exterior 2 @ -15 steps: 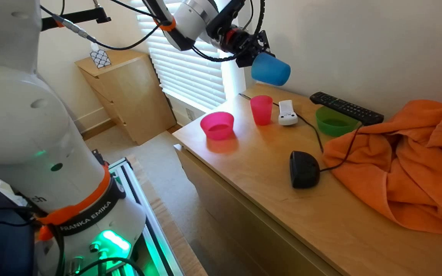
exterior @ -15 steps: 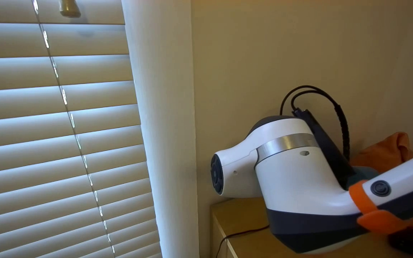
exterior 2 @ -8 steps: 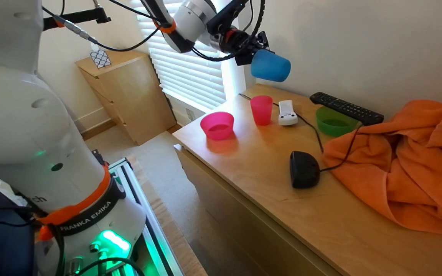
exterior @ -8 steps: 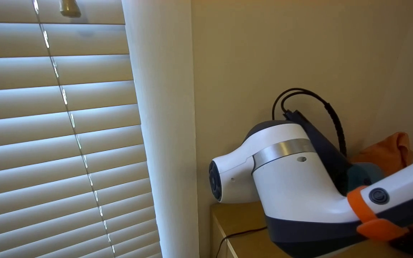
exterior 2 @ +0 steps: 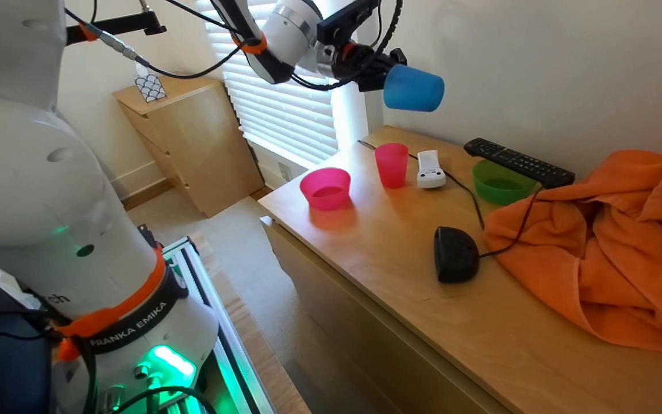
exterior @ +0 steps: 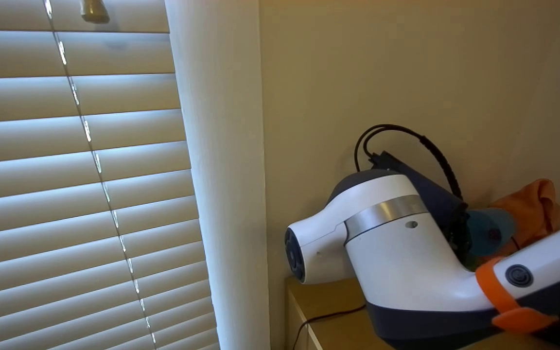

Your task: Shift the small item from the blue cup to the pink cup

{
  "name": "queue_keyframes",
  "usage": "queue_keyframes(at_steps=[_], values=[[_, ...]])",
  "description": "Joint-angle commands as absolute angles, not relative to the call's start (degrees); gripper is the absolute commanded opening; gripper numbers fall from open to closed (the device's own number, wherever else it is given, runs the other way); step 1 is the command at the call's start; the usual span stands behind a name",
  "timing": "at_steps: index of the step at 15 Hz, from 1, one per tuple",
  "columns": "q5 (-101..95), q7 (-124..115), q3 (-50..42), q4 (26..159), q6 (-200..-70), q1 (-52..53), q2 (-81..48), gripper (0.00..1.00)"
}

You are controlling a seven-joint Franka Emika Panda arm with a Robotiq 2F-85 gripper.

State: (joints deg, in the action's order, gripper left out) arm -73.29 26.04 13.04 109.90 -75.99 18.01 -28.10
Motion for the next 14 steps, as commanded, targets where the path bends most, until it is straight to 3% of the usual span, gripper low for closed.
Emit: queue_keyframes(at_steps=[1,14], values=[[-76.0,29.1,13.6,111.2,-73.9,18.0,-28.1,0.01],[-78.2,33.0,14.1,112.3,-66.5,18.2,-28.8,0.01]])
